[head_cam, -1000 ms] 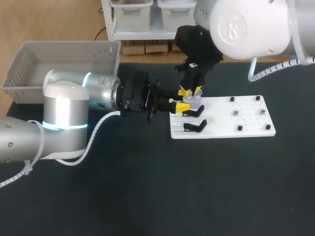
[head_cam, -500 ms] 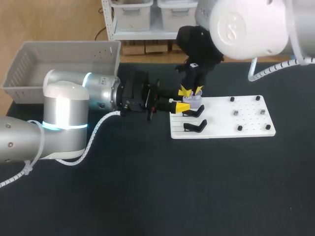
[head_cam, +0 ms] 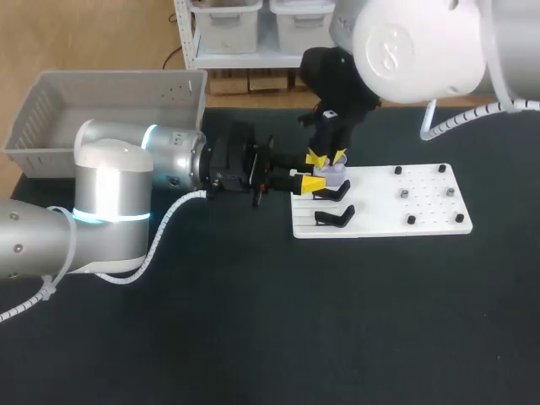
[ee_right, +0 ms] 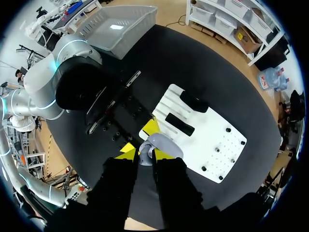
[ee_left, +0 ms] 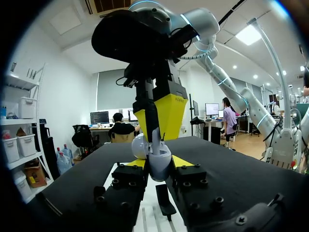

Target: Pick up each earbud case from the left stands, insert the matching earbuds, close the lid, and place the case in the box.

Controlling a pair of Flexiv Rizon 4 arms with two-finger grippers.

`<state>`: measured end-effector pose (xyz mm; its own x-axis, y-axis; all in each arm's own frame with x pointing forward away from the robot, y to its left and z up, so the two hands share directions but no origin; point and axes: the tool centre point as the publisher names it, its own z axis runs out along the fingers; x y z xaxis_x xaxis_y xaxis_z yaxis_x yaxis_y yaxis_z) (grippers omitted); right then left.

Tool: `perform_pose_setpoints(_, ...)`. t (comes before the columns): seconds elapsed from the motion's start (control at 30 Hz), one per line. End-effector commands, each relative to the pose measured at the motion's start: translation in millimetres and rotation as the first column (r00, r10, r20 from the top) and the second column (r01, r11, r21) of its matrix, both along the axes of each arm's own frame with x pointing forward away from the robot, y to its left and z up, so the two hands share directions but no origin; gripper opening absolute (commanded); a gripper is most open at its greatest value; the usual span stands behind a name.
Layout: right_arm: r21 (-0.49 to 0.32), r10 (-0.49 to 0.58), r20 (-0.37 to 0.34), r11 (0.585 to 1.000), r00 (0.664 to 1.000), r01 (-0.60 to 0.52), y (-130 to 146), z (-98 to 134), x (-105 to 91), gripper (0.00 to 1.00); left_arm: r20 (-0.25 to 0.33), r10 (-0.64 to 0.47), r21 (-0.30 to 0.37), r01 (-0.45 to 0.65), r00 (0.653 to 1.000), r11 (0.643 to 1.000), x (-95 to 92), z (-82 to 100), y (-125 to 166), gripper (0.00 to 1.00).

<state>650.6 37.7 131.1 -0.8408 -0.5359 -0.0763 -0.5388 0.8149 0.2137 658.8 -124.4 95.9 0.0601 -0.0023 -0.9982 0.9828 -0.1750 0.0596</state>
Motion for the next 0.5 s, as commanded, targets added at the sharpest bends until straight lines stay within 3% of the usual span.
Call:
perform_pose_setpoints(0.03,-0.005,0.0,-0.006,1.0,1.0,0.0,1,-1,1.5,0.02,0.003,0.004,-0.002,-0.004,1.0,1.0,-1.3,-0.2,0,0.0)
perform_pose_setpoints(0.07,-0.005,0.0,-0.007,1.0,1.0,0.0,1,0,0.4,0.43,0.003,0.004,-0.002,-0.004,1.0,1.0,-1.3,-0.2,0,0.0)
perform_pose_setpoints(0.1,-0.004,0.0,-0.008,1.0,1.0,0.0,0,1,-1.0,1.0,0.003,0.004,-0.002,-0.004,1.0,1.0,-1.3,-0.2,0,0.0)
perform_pose_setpoints(0.5,0.083,0.011,-0.002,0.996,1.0,-0.011,-8,42,-30.7,1.0,0.003,0.004,-0.002,-0.004,1.0,1.0,-1.3,-0.2,0,0.0)
